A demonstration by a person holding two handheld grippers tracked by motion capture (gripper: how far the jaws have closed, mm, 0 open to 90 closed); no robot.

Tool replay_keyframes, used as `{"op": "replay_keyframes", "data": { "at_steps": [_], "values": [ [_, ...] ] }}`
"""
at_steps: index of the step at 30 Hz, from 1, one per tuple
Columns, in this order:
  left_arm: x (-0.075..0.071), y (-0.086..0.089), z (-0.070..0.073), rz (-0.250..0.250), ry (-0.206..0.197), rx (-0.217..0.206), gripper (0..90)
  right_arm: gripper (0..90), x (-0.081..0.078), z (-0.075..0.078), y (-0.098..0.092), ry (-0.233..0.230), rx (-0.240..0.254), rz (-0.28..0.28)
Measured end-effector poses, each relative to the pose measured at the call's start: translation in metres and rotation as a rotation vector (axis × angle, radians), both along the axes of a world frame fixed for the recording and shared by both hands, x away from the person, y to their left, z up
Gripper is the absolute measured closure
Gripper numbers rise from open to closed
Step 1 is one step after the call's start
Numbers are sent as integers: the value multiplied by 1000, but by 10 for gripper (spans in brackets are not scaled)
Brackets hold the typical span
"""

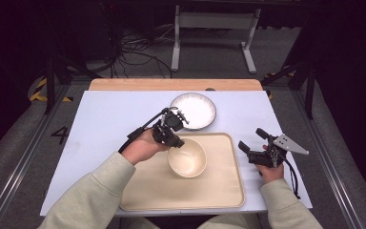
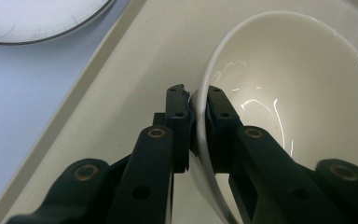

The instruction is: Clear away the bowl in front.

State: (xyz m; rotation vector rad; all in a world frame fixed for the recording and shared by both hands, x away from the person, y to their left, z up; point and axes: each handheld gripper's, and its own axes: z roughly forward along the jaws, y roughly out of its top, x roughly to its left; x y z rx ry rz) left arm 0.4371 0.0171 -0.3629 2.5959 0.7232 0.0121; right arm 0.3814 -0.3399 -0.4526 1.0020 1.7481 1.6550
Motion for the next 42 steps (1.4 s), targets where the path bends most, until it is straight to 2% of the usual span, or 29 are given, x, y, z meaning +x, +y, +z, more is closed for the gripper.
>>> {"op": "replay_keyframes", "data": {
  "at_steps": [13, 21, 25, 31, 42],
  "values": [
    [0, -5, -9, 0, 14, 17, 824, 0, 0, 0, 0, 0, 1, 0],
    [2, -7, -13, 0, 7, 14, 823, 0, 0, 0, 0, 1, 0, 0],
    [1, -8, -15, -1, 5, 28, 821, 0, 0, 0, 0, 1, 0, -1],
    [3, -5, -18, 4, 22, 10, 822, 0, 0, 0, 0, 1, -1, -1],
    [4, -2, -21, 12, 41, 37, 828, 0, 0, 0, -1, 7, 10, -3]
  ]
}}
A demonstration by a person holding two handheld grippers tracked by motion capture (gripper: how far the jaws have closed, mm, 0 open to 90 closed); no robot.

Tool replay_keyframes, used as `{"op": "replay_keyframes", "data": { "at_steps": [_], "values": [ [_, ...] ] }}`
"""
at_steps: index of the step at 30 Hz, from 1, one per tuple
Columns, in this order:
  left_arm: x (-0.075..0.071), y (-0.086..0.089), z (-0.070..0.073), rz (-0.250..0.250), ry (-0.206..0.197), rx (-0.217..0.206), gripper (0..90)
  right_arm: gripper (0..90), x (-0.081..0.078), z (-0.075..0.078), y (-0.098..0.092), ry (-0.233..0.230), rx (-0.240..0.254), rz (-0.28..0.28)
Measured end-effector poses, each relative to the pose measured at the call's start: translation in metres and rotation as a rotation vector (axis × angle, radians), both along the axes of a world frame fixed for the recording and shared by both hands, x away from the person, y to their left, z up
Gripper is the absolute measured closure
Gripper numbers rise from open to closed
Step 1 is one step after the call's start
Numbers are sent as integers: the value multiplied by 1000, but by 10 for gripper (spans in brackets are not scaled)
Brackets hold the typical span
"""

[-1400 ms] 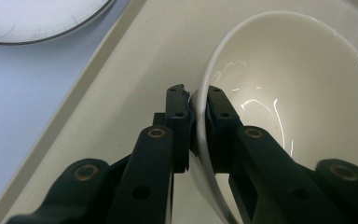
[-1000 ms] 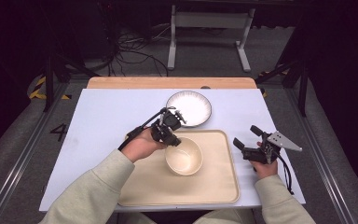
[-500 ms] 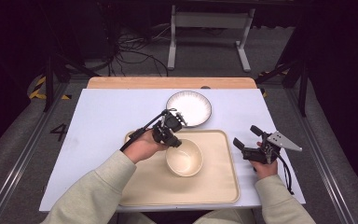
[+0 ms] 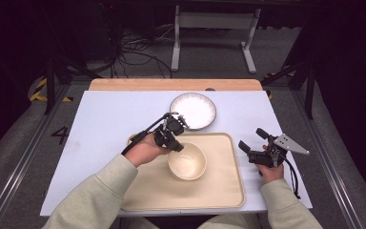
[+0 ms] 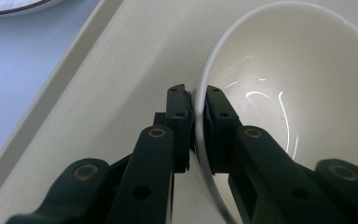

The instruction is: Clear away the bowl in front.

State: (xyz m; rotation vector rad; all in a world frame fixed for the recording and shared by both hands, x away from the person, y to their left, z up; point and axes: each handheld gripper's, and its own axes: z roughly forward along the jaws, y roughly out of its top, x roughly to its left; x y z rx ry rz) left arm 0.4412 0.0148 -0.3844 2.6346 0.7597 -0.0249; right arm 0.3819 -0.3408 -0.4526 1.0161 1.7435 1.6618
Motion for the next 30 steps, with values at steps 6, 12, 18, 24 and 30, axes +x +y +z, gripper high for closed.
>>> {"op": "replay_keyframes", "data": {
  "at_steps": [6, 12, 18, 24, 30],
  "values": [
    [1, 3, -1, -1, 14, 6, 828, 0, 0, 0, 0, -1, -8, -3],
    [3, 5, -6, 9, 26, 24, 825, 0, 0, 0, 0, 0, -11, -3],
    [3, 7, -8, 20, 22, 39, 811, 0, 0, 0, 1, 1, -11, -3],
    [1, 12, 0, 17, 14, 6, 618, 0, 1, 0, 1, 5, -16, -1],
    [-7, 20, 14, -4, 8, -84, 435, 0, 1, 0, 1, 6, -14, 5]
  ]
}}
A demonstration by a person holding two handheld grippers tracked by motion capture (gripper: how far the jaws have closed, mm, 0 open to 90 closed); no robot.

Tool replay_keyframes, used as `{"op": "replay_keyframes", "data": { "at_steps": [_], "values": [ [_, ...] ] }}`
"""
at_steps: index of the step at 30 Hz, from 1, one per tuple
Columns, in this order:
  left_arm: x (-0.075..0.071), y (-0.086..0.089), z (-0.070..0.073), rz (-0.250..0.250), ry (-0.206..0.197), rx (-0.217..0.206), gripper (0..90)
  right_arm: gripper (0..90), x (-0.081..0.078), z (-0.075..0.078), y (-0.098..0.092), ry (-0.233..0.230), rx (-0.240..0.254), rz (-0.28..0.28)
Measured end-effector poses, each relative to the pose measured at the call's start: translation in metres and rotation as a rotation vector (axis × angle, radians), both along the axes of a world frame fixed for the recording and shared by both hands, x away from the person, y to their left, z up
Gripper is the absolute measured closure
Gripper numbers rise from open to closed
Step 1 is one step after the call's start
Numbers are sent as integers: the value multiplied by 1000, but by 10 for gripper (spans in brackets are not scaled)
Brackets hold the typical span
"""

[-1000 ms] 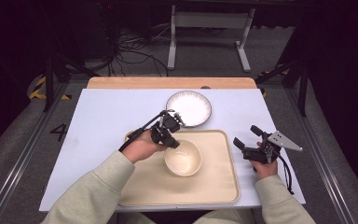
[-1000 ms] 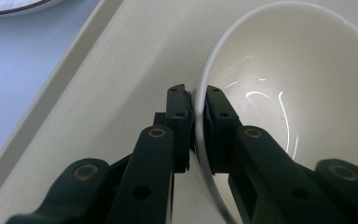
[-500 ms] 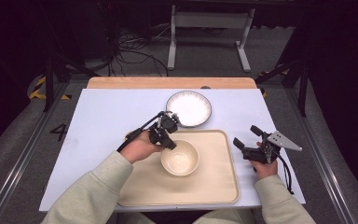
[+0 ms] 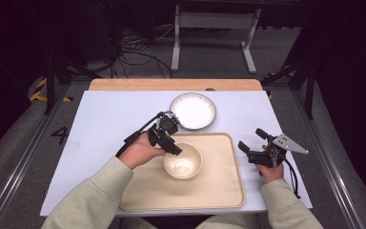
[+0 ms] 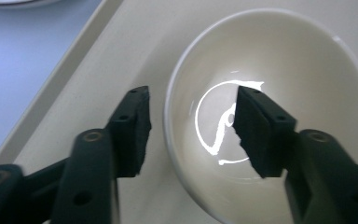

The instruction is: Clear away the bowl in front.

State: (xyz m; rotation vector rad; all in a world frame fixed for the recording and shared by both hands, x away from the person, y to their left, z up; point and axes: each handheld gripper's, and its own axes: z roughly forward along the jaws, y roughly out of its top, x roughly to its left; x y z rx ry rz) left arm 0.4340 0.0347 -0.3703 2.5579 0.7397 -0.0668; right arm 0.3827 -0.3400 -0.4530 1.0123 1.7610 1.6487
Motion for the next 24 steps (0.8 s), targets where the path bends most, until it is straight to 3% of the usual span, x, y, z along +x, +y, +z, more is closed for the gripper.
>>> {"op": "replay_keyframes", "data": {
  "at_steps": [1, 4, 11, 16, 24],
  "values": [
    [-1, 1, 2, 2, -3, -12, 379, 0, 0, 0, 0, 1, 1, 2],
    [-6, 8, 9, 15, -29, -71, 323, 0, 0, 0, 1, 1, -8, 7],
    [-20, 30, 23, 56, -105, -199, 261, 0, 0, 0, 2, -1, -21, 8],
    [-33, 41, 29, 51, -157, -241, 220, 0, 0, 0, 3, -3, -27, 14],
    [-49, 62, 31, 74, -242, -347, 153, 0, 1, 0, 3, -3, -26, 16]
  ]
}}
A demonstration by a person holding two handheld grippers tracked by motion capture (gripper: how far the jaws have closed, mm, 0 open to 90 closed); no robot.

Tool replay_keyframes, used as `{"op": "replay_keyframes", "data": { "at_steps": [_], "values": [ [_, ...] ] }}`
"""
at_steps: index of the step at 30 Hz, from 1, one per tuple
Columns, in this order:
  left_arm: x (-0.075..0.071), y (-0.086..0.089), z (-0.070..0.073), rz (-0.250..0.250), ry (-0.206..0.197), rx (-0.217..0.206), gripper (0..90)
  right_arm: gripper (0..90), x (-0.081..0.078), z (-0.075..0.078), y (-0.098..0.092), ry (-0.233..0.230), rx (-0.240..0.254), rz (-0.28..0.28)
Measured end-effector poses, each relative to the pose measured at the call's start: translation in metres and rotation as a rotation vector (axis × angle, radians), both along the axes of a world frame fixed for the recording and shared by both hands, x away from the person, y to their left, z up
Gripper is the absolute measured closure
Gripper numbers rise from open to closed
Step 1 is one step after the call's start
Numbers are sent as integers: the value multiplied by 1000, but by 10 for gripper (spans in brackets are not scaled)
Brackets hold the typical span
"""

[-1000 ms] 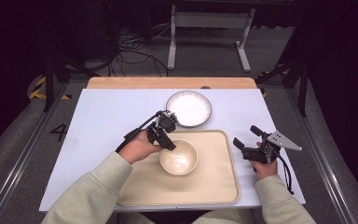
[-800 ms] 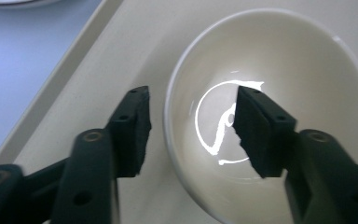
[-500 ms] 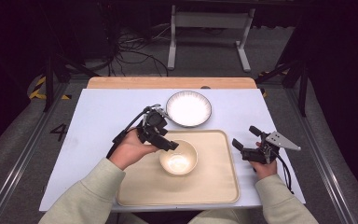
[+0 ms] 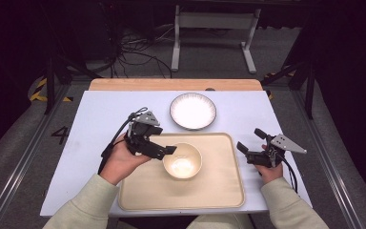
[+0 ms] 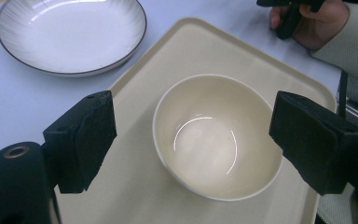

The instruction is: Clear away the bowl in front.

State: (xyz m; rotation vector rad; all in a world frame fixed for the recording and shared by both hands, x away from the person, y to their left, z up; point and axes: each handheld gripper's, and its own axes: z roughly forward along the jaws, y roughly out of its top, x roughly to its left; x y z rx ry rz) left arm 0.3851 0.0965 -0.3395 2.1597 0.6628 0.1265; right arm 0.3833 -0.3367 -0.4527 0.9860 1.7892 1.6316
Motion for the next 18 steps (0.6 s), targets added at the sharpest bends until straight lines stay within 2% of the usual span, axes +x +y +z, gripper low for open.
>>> {"op": "replay_keyframes", "data": {
  "at_steps": [4, 9, 12, 13, 17, 18],
  "values": [
    [-7, 12, 1, 10, -37, -62, 151, 0, 0, 0, 0, 0, 1, 1],
    [-15, 20, 0, 7, -106, -79, 138, 0, 0, 0, 0, -2, 2, 1],
    [-19, 26, -3, 0, -128, -117, 129, 0, 0, 0, -1, -1, 5, 0],
    [-20, 28, -4, -4, -148, -128, 126, 0, 0, 0, -1, -1, 5, 0],
    [-22, 39, -8, 12, -186, -189, 107, 0, -1, 1, -1, 1, 7, -1],
    [-22, 39, -8, 12, -186, -189, 102, 0, -1, 1, -1, 1, 7, -2]
  ]
}}
